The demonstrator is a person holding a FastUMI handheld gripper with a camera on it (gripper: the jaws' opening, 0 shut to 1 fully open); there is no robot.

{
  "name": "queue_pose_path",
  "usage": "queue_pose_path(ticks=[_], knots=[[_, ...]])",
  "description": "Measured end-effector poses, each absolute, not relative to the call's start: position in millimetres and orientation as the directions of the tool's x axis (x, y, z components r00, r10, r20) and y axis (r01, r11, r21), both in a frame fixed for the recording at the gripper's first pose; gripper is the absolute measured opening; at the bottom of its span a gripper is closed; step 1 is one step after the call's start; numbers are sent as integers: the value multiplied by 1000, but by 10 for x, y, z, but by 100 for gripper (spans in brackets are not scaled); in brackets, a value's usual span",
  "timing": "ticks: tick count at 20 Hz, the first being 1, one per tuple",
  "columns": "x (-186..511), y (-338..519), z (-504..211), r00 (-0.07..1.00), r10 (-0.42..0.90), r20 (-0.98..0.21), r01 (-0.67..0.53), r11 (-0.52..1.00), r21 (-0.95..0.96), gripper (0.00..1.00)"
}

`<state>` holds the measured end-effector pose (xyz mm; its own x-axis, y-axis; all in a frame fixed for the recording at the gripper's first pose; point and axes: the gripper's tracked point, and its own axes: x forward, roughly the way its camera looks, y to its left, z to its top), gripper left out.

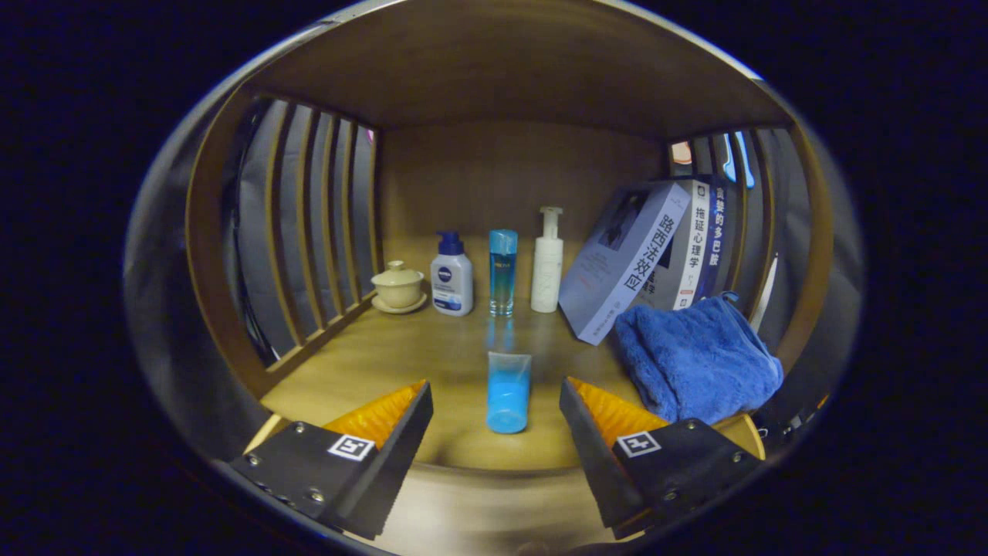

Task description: Pull open the drawer, take out the items inside it, and place them on the countertop above the cabinet.

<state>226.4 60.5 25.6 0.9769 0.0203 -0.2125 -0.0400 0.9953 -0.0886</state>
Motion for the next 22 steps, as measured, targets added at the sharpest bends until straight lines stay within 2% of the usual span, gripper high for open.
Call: queue_pose_path(ticks=[4,13,19,22], knots=[[1876,586,465,982,46,-184,-62,994,-86,98],[810,469,925,997,71,-38,-75,993,-86,99],[130,388,761,999,24,32,-20,991,-133,98],[-112,419,475,1000,17,22,-15,994,-107,98]])
